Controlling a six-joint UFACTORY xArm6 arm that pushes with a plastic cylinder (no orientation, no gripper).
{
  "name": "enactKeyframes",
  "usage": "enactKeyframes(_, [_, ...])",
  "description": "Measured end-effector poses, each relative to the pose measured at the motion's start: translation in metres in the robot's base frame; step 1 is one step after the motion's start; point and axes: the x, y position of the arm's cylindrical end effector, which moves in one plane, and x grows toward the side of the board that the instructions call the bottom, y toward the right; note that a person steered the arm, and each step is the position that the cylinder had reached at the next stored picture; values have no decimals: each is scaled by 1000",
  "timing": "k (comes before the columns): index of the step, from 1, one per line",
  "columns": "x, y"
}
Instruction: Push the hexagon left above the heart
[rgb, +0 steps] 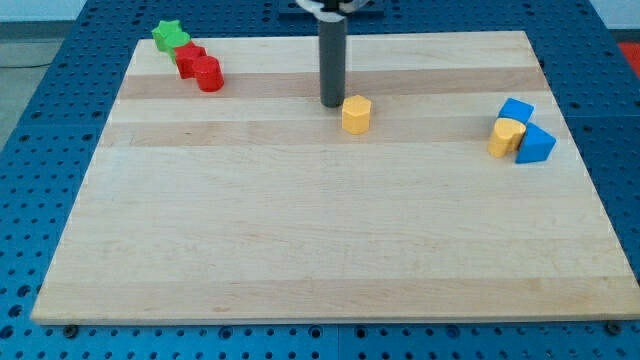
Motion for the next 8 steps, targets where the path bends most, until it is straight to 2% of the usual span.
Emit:
enactKeyframes(1, [26, 7])
enactKeyframes(6, [30, 162])
enactKeyframes(8, [30, 174])
